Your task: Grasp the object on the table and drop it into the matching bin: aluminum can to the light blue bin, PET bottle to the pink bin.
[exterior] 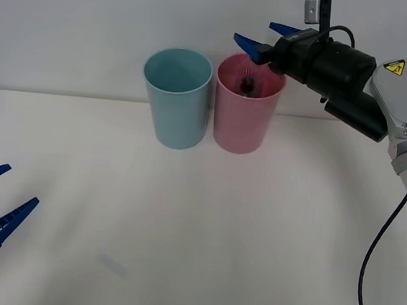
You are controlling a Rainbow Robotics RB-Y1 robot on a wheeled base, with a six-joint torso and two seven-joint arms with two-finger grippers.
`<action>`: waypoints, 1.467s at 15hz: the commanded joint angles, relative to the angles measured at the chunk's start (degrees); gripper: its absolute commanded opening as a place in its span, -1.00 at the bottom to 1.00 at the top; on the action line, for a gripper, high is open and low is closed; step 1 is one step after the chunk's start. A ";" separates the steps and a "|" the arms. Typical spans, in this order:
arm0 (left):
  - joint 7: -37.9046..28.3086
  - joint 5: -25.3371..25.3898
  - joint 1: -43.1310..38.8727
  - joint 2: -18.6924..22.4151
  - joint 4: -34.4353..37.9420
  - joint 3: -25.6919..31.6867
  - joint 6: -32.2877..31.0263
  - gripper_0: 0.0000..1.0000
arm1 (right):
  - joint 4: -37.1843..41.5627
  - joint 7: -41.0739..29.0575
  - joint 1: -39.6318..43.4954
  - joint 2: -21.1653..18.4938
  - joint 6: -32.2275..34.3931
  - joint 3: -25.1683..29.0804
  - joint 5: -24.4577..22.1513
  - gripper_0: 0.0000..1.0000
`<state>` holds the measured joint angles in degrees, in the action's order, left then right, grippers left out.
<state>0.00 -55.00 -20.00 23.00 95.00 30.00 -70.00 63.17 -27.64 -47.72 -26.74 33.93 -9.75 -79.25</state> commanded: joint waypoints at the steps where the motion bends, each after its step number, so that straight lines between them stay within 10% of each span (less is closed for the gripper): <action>1: 0.00 0.00 0.00 0.00 0.00 0.00 0.00 1.00 | 2.57 0.39 2.02 -0.42 0.43 0.09 2.17 1.00; 13: 0.00 0.00 0.00 0.00 0.00 0.00 0.00 1.00 | 37.02 1.71 33.66 -8.68 0.17 6.33 10.88 1.00; 22: 0.00 0.00 0.00 0.00 0.00 0.00 0.00 1.00 | 44.41 16.30 52.47 -9.04 12.21 18.81 15.88 1.00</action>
<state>0.00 -55.00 -20.00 23.00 95.00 30.00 -70.00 107.59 -12.84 3.45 -35.78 44.97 8.03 -63.86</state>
